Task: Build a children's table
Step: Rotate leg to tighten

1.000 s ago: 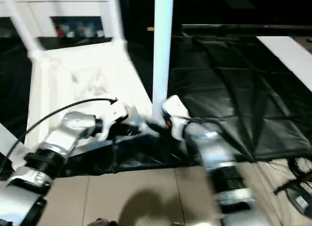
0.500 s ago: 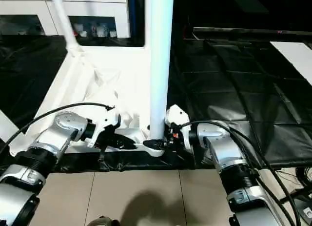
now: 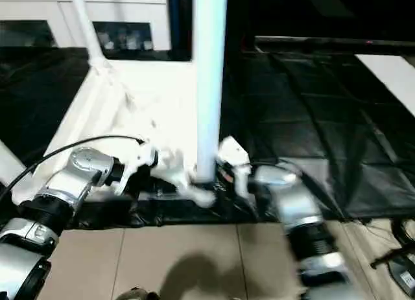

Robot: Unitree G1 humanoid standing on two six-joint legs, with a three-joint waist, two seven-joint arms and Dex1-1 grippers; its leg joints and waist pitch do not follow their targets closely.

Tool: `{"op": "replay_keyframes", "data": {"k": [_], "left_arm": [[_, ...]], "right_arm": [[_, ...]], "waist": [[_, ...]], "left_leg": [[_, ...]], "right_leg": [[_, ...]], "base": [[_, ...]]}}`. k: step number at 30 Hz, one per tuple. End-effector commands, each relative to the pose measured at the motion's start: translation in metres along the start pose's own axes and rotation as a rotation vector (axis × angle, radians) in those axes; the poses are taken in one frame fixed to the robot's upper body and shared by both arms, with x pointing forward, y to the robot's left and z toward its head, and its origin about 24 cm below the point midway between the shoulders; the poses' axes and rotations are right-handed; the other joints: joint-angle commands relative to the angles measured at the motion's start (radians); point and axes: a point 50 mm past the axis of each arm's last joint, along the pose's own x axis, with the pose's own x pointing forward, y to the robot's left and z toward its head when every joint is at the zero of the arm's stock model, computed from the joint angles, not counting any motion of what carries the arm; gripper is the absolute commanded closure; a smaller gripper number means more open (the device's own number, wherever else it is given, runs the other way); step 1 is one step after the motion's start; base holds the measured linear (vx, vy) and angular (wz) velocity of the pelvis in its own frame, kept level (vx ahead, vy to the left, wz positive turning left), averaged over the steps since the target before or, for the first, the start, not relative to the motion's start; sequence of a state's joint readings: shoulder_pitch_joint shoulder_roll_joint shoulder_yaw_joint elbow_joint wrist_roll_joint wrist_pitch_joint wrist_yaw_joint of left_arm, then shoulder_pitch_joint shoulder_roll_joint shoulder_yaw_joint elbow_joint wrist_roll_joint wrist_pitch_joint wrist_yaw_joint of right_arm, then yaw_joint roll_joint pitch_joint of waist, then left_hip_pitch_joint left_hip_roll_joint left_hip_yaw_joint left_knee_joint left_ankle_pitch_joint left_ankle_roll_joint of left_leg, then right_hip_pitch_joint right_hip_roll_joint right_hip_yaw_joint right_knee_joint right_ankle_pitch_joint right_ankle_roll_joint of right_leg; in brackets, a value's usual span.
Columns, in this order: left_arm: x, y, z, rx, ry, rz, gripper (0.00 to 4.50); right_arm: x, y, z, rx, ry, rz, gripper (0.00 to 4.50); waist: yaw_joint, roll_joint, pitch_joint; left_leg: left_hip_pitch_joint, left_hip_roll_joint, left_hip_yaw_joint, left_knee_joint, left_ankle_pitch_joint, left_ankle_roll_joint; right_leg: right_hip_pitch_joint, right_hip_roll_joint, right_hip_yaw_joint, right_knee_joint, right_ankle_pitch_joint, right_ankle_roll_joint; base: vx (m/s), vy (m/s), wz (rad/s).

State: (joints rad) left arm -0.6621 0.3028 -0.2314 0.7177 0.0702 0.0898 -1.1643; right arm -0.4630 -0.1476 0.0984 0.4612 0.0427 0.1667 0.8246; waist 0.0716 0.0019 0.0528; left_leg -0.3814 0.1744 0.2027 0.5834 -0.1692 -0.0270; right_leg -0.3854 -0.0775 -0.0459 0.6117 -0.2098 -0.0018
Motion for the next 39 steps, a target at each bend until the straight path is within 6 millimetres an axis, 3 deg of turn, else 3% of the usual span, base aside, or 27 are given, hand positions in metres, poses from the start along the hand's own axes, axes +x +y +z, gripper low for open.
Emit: {"op": "replay_keyframes", "data": {"k": [1, 5, 7, 9, 10, 12, 15, 17, 24, 29, 32, 34, 39], "left_arm": [[0.007, 0.007, 0.022, 0.014, -0.084, 0.143, 4.50], [0.027, -0.006, 0.032, -0.006, -0.105, 0.237, 4.50], [0.034, -0.012, 0.035, -0.009, -0.114, 0.246, 4.50], [0.043, -0.019, 0.040, -0.006, -0.129, 0.237, 4.50], [0.044, -0.021, 0.042, -0.007, -0.142, 0.221, 4.50], [0.044, -0.022, 0.043, -0.004, -0.152, 0.197, 4.50], [0.039, -0.021, 0.039, 0.025, -0.143, 0.166, 4.50], [0.034, -0.022, 0.037, 0.037, -0.140, 0.135, 4.50], [0.016, -0.019, 0.026, 0.093, -0.096, 0.013, 4.50], [0.004, -0.016, 0.024, 0.091, -0.094, -0.102, 4.50], [0.001, -0.014, 0.024, 0.103, -0.074, -0.145, 4.50], [0.001, -0.014, 0.024, 0.104, -0.067, -0.184, 4.50], [0.002, -0.015, 0.027, 0.106, -0.063, -0.232, 4.50]], "right_arm": [[0.016, 0.016, -0.017, 0.094, 0.060, -0.027, 2.53], [0.039, 0.021, -0.011, 0.184, 0.017, -0.269, 2.53], [0.048, 0.025, -0.007, 0.194, 0.003, -0.310, 2.53], [0.060, 0.034, 0.002, 0.166, -0.033, -0.323, 2.53], [0.060, 0.035, 0.003, 0.154, -0.029, -0.318, 2.53], [0.060, 0.034, 0.003, 0.156, -0.029, -0.301, 1.83], [0.052, 0.030, 0.001, 0.160, -0.034, -0.245, 1.81], [0.044, 0.027, -0.003, 0.121, -0.016, -0.189, 1.52], [0.019, 0.021, -0.014, -0.002, 0.054, 0.067, 1.42], [0.004, 0.024, -0.018, -0.059, 0.104, 0.301, 1.42], [-0.001, 0.028, -0.021, -0.071, 0.147, 0.426, 1.42], [-0.002, 0.031, -0.022, -0.053, 0.164, 0.492, 1.57], [0.001, 0.041, -0.023, -0.024, 0.180, 0.594, 1.89]], "waist": [[-0.007, 0.001, -0.051], [-0.033, 0.001, -0.053], [-0.039, 0.000, -0.053], [-0.039, -0.002, -0.055], [-0.036, -0.002, -0.056], [-0.034, -0.003, -0.057], [-0.033, -0.003, -0.057], [-0.032, 0.000, -0.058], [-0.023, 0.001, -0.066], [-0.005, 0.003, -0.061], [0.006, 0.004, -0.058], [0.012, 0.002, -0.059], [0.020, 0.003, -0.060]], "left_leg": [[0.030, 0.069, -0.046, -0.093, -0.379, -0.061], [0.023, 0.066, -0.047, -0.093, -0.380, -0.066], [0.025, 0.062, -0.042, -0.089, -0.367, -0.053], [0.016, 0.059, -0.041, -0.086, -0.327, -0.036], [0.018, 0.060, -0.039, -0.085, -0.316, -0.031], [0.019, 0.058, -0.035, -0.082, -0.281, -0.009], [0.017, 0.059, -0.035, -0.081, -0.264, 0.002], [0.018, 0.059, -0.034, -0.080, -0.263, 0.008], [0.017, 0.058, -0.027, -0.063, -0.162, 0.072], [0.023, 0.063, -0.024, -0.066, -0.200, 0.062], [0.029, 0.068, -0.025, -0.071, -0.263, 0.031], [0.028, 0.068, -0.027, -0.073, -0.271, 0.019], [0.030, 0.069, -0.028, -0.075, -0.273, 0.009]], "right_leg": [[0.015, -0.086, 0.045, -0.091, -0.385, -0.192], [0.016, -0.083, 0.048, -0.090, -0.326, -0.193], [0.012, -0.080, 0.050, -0.093, -0.312, -0.194], [0.019, -0.080, 0.050, -0.091, -0.291, -0.189], [0.018, -0.079, 0.050, -0.091, -0.275, -0.188], [0.019, -0.075, 0.051, -0.088, -0.214, -0.193], [0.023, -0.074, 0.050, -0.084, -0.183, -0.198], [0.025, -0.073, 0.049, -0.082, -0.168, -0.202], [0.034, -0.072, 0.045, -0.063, 0.017, -0.264], [0.030, -0.069, 0.042, -0.067, -0.057, -0.268], [0.023, -0.071, 0.045, -0.072, -0.136, -0.262], [0.026, -0.074, 0.044, -0.072, -0.160, -0.256], [0.024, -0.076, 0.045, -0.071, -0.159, -0.260]], "base": [[0.000, 0.000, 0.00], [0.000, 0.000, 0.00], [0.000, 0.000, 0.00], [0.000, 0.000, 0.00], [0.000, 0.000, 0.00], [0.000, 0.000, 0.00], [0.000, 0.000, 0.00], [0.000, 0.000, 0.00], [0.000, 0.000, 0.00], [0.000, 0.000, 0.00], [0.000, 0.000, 0.00], [0.000, 0.000, 0.00], [0.000, 0.000, 0.00]]}}
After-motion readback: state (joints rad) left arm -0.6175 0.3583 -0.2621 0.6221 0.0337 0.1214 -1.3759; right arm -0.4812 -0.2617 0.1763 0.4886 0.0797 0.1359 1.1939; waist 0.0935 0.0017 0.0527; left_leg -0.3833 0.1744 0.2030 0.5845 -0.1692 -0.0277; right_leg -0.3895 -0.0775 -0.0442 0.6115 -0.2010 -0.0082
